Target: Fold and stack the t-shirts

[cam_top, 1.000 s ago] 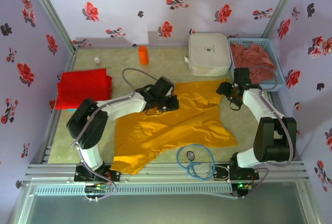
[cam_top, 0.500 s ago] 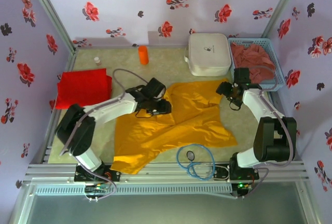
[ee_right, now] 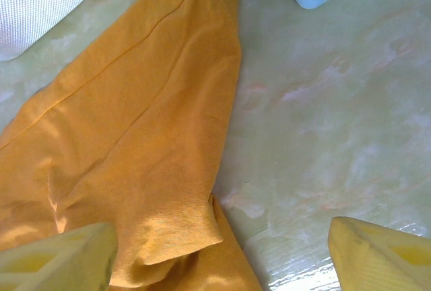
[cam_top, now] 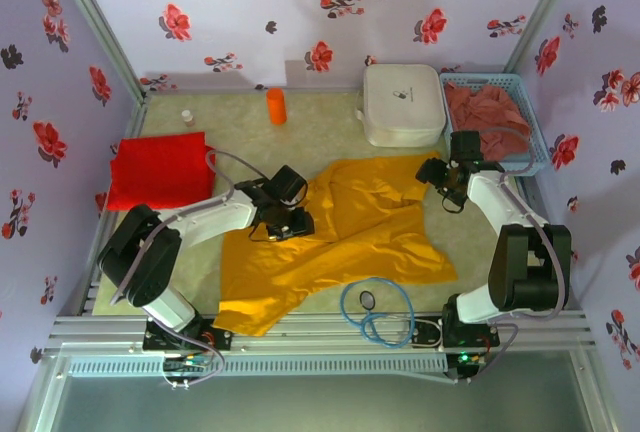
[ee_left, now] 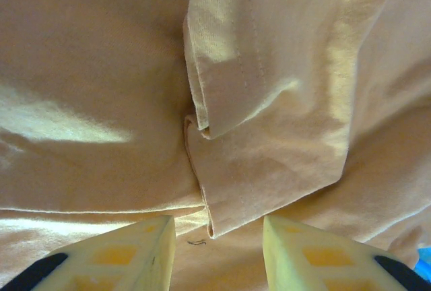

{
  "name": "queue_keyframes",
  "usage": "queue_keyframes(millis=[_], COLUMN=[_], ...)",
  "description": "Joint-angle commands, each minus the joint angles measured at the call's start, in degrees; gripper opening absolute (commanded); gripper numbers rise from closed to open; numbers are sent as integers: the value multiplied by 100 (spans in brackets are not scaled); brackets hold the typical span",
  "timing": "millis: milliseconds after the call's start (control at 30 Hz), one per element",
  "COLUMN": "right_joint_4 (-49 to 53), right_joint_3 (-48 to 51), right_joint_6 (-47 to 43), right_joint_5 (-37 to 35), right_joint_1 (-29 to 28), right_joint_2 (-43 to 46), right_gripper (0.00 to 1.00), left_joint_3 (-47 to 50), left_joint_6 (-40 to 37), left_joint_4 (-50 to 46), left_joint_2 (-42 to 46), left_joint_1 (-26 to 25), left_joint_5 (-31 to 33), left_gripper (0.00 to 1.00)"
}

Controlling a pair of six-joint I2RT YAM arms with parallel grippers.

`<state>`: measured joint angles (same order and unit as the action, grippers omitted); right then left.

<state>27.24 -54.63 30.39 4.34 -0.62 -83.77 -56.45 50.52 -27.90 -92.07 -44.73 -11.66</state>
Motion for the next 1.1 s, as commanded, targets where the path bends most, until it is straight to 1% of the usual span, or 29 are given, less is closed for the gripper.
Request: queue_keyframes(millis=[0, 267, 700, 1067], right_joint_4=[44, 64, 35, 60], right_joint_3=[16, 6, 15, 3], right_joint_6=[-44, -34, -50, -51], right_joint_5=[24, 10, -3, -12], right_joint_1=[45, 45, 45, 44], right_joint_2=[-20, 13, -24, -10], right_gripper=[82, 82, 82, 82], left_joint_3=[-5, -145, -218, -291], left_joint_6=[101, 89, 187, 78], left_joint_4=[-11, 118, 285, 161], left_joint_2=[-152, -377, -407, -478], left_joint_1=[-28, -27, -82, -86], left_joint_5=[-116, -194, -336, -331], left_gripper=[39, 38, 32, 9])
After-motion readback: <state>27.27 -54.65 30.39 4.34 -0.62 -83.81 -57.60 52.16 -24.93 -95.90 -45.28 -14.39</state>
